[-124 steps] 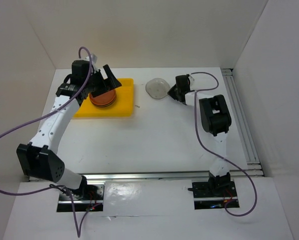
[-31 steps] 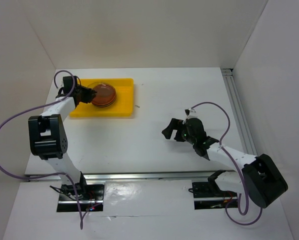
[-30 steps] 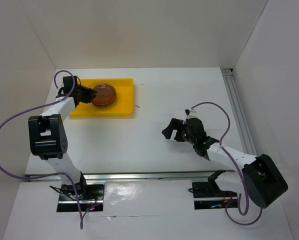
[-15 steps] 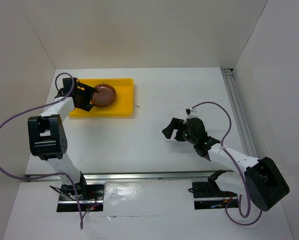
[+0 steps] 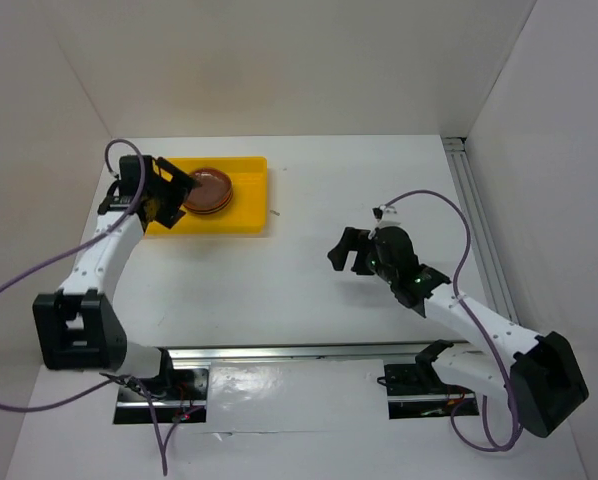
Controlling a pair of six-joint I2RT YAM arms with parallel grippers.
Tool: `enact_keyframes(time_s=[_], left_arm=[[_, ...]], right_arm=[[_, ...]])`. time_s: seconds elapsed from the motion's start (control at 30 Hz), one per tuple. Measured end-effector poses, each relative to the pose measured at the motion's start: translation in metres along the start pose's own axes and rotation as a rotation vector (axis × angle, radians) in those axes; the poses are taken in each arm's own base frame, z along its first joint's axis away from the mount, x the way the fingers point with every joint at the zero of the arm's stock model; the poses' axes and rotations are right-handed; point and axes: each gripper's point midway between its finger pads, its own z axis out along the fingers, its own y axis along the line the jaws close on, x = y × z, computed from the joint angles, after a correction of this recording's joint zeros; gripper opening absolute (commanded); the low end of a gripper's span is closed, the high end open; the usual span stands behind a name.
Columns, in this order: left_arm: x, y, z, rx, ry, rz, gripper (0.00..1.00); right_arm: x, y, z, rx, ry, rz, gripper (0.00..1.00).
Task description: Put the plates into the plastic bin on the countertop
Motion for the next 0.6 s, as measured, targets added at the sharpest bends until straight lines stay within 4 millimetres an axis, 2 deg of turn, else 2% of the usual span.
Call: enact_keyframes(time_s=[0.07, 0.17, 0.23, 0.3, 0.37, 0.47, 0.6], left_arm=[[0.021, -0.009, -0.029, 0.049, 0.008, 0.094, 1.00], [0.061, -0.025, -0.083, 0.161, 0.027, 0.269, 1.00], [0.083, -0.027, -0.120, 0.242, 0.039, 0.376, 1.00], [0.086, -0.021, -0.150, 0.290, 0.011, 0.434, 1.00], [0.084, -0.010, -0.172, 0.314, -0.033, 0.469, 1.00], [0.086, 0.011, -0.189, 0.320, -0.058, 0.514, 1.00], [0.100, 0.038, -0.194, 0.312, -0.019, 0.570, 1.00]], right_arm=[[-0.020, 0.009, -0.009, 0.016, -0.031, -0.029, 1.00], [-0.059, 0.028, -0.027, 0.020, -0.101, -0.072, 1.00], [-0.081, 0.040, -0.041, 0.023, -0.140, -0.096, 1.00], [-0.099, 0.048, -0.057, 0.034, -0.167, -0.121, 1.00], [-0.112, 0.055, -0.071, 0.028, -0.197, -0.127, 1.00], [-0.116, 0.052, -0.089, 0.046, -0.215, -0.135, 1.00], [-0.113, 0.039, -0.109, 0.088, -0.220, -0.137, 1.00]])
